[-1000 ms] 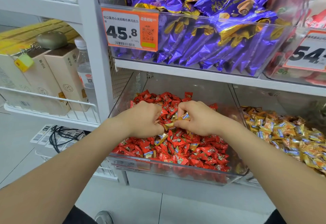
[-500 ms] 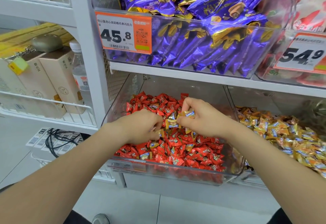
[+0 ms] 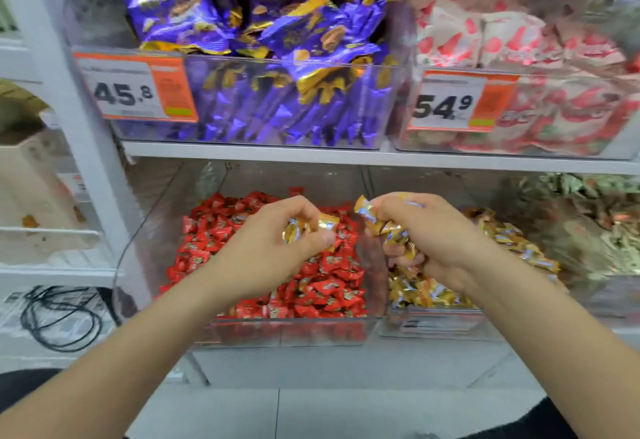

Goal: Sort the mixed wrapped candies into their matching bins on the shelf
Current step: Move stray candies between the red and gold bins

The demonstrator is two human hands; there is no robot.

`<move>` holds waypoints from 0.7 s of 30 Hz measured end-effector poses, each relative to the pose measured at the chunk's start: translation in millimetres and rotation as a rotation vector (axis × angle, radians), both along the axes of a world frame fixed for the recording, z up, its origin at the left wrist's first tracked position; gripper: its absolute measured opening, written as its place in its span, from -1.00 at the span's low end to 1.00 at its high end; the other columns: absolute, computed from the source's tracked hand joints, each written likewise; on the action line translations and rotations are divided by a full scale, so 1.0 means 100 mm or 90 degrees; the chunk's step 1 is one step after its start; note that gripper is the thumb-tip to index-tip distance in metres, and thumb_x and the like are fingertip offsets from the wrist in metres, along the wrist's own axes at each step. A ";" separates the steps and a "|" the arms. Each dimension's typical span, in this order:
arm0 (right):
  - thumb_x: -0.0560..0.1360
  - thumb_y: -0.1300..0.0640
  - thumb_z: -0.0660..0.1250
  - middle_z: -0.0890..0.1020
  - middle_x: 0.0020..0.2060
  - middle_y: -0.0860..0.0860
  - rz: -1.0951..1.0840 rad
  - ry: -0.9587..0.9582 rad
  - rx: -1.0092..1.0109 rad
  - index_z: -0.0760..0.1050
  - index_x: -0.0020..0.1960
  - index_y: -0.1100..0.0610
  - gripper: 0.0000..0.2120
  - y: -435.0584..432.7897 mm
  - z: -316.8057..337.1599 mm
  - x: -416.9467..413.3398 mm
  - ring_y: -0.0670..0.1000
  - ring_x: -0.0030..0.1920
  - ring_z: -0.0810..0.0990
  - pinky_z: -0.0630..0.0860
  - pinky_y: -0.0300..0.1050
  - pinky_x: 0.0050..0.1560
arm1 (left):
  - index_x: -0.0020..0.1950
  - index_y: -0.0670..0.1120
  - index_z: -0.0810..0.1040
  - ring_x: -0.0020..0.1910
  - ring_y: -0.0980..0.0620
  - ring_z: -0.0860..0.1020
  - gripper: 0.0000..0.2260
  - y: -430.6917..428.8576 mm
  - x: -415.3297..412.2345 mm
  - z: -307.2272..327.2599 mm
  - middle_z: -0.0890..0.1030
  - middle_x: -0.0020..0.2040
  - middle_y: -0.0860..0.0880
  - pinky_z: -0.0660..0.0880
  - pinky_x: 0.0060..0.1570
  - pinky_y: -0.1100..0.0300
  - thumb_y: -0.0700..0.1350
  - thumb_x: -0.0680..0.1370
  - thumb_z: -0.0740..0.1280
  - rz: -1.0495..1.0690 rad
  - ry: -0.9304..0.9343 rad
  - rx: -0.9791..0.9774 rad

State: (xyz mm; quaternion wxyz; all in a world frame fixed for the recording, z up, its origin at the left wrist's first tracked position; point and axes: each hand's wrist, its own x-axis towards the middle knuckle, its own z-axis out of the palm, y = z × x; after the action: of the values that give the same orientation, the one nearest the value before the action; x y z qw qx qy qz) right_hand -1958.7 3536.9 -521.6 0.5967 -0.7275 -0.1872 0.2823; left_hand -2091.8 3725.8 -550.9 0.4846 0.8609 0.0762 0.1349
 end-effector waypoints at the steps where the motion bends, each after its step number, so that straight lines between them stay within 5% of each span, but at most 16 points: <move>1: 0.57 0.20 0.34 0.54 -0.29 0.09 -0.036 -0.026 -0.004 0.64 -0.08 0.17 -0.88 -0.11 0.02 0.07 0.02 -0.46 0.33 0.14 -0.25 -0.49 | -0.01 -0.02 0.53 -0.49 0.12 0.40 -0.86 -0.14 0.05 0.05 0.49 -0.45 0.13 0.37 -0.40 0.24 0.00 0.63 0.44 -0.024 -0.012 0.001; 3: 0.55 0.12 0.35 0.63 -0.34 -0.02 -0.100 -0.241 -0.123 0.66 -0.16 0.11 -0.84 -0.33 -0.01 0.27 0.01 -0.46 0.43 0.30 -0.24 -0.49 | 0.01 0.02 0.55 -0.38 0.24 0.48 -0.90 -0.43 0.18 0.14 0.56 -0.34 0.21 0.40 -0.31 0.29 -0.01 0.64 0.42 -0.065 -0.040 0.038; 6: 0.48 0.05 0.39 0.71 -0.21 -0.05 -0.147 -0.527 -0.317 0.67 -0.12 -0.06 -0.92 -0.62 -0.12 0.62 0.03 -0.18 0.65 0.53 -0.11 -0.11 | 0.01 0.07 0.55 -0.10 0.12 0.58 -0.87 -0.85 0.49 0.22 0.63 -0.13 0.12 0.48 -0.03 0.10 0.07 0.60 0.43 -0.061 -0.069 0.138; 9: 0.47 0.02 0.42 0.70 0.02 -0.01 -0.059 -0.584 -0.351 0.65 0.16 -0.06 -0.74 -0.81 -0.32 0.93 0.10 0.08 0.64 0.51 -0.02 0.14 | 0.04 0.07 0.49 -0.03 -0.06 0.58 -0.87 -1.24 0.88 0.19 0.60 -0.10 0.05 0.47 -0.06 0.03 0.05 0.59 0.40 0.007 -0.047 0.261; 12: 0.46 -0.37 0.21 0.59 0.21 0.05 0.129 -0.636 -0.479 0.39 0.47 -0.20 -0.38 -0.97 -0.64 1.13 0.22 0.23 0.52 0.45 0.19 0.28 | 0.26 -0.04 0.35 0.10 -0.33 0.56 -0.74 -1.51 1.25 0.03 0.46 0.17 -0.13 0.47 -0.01 -0.11 -0.07 0.62 0.33 0.086 0.038 0.373; 15: 0.45 -0.50 0.12 0.53 0.39 0.08 0.155 -0.615 -0.489 0.29 0.55 -0.21 -0.25 -1.11 -0.79 1.29 0.25 0.36 0.46 0.38 0.22 0.40 | 0.40 -0.16 0.20 0.26 -0.41 0.40 -0.53 -1.63 1.48 -0.21 0.26 0.34 -0.24 0.40 0.19 -0.17 -0.13 0.59 0.35 0.084 0.172 0.440; 18: 0.47 -0.50 0.08 0.56 0.35 0.08 0.095 -0.629 -0.494 0.36 0.55 -0.16 -0.24 -1.21 -0.76 1.39 0.22 0.38 0.46 0.35 0.13 0.43 | 0.55 -0.16 0.06 0.45 -0.44 0.18 -0.39 -1.68 1.59 -0.39 0.10 0.47 -0.29 0.23 0.43 -0.26 -0.20 0.60 0.32 0.015 0.308 0.415; 21: 0.59 -0.28 0.26 0.53 0.35 0.08 0.037 -0.617 -0.496 0.34 0.57 -0.14 -0.42 -1.22 -0.62 1.28 0.21 0.38 0.47 0.44 0.22 0.38 | 0.59 -0.09 0.06 0.54 -0.53 -0.02 -0.38 -1.67 1.55 -0.38 -0.07 0.58 -0.28 0.06 0.53 -0.37 -0.25 0.61 0.28 -0.015 0.314 0.410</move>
State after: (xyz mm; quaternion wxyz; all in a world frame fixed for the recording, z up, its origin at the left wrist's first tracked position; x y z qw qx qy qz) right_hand -1830.2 3414.9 -583.2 0.1269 -0.9317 -0.3400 -0.0163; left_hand -1936.9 3558.8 -589.1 0.1588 0.9761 0.1340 -0.0644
